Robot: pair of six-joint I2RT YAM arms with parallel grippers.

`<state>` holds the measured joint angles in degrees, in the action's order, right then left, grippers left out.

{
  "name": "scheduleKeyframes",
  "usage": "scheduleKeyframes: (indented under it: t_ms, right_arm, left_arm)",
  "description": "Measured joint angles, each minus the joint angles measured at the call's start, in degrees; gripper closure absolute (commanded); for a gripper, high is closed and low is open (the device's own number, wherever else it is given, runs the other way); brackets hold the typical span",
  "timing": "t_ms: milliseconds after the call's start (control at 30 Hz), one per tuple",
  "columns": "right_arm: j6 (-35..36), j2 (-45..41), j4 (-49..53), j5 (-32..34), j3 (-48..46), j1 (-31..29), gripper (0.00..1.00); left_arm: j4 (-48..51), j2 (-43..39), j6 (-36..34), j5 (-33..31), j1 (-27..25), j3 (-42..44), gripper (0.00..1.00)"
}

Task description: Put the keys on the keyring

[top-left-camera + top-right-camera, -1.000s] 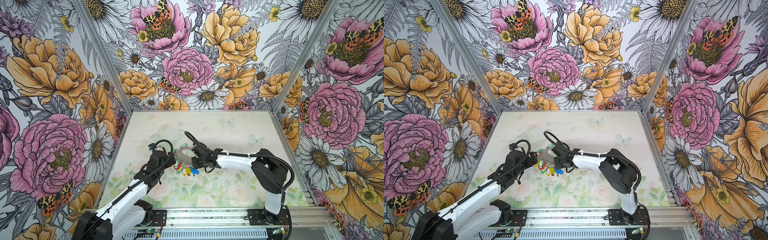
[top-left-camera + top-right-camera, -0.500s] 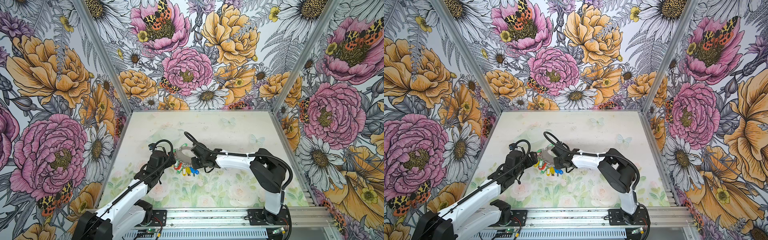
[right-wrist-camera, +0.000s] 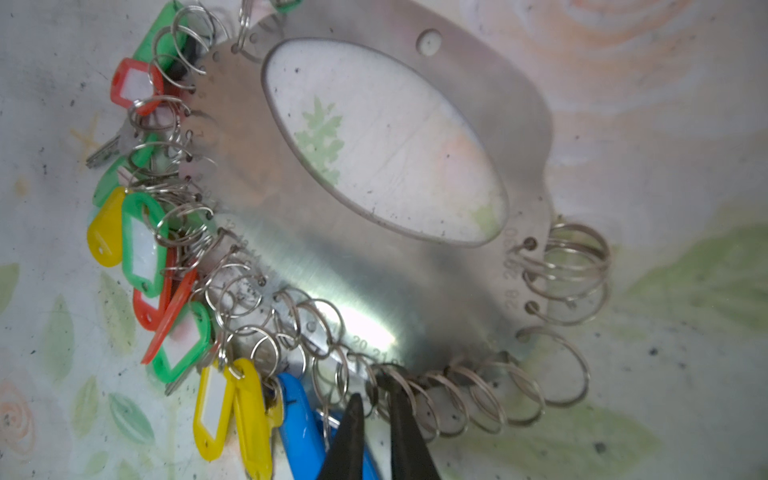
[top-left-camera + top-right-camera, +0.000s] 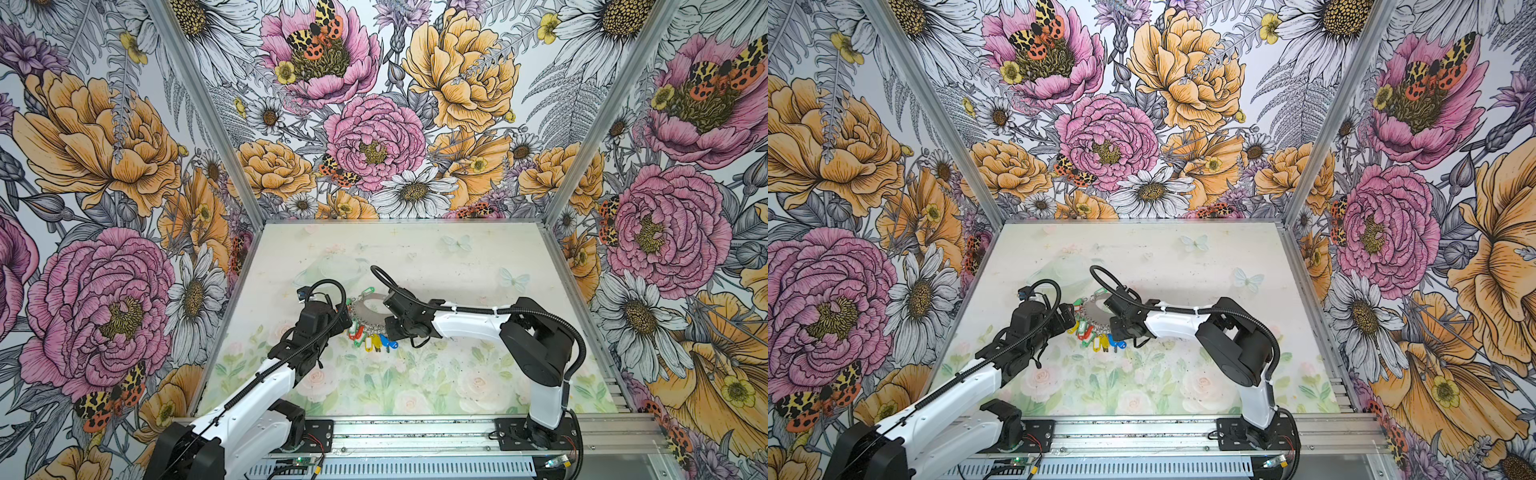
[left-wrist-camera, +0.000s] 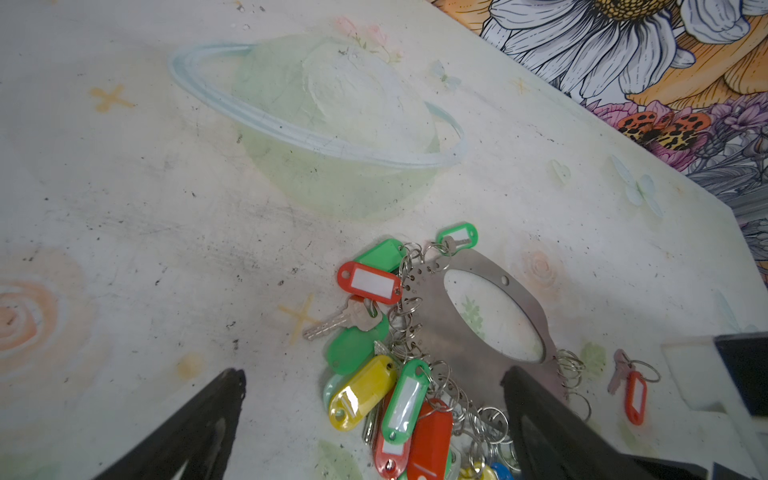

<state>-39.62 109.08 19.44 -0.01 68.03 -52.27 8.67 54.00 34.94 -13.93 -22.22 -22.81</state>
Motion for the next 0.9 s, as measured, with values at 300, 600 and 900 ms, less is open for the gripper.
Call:
scheduleKeyframes:
  t_ms: [300,600,900]
  right_arm:
    - [-0.04,-2.34,0.02,0.35,-1.09,0.57,0.84]
    - [-0.44,-0.92,0.0,0.2,-1.11,0.59,0.84]
    - [-0.42,0.11,0.0,0.24,-1.07,0.59,0.79]
  left_arm:
    - [0.0,0.0,0.0,0.0,0.0,0.0,0.01]
    - [0.0,0.0,0.0,0.02,0.0,0.0,0.01]
    - [0.0,0.0,0.0,0.02,0.0,0.0,0.01]
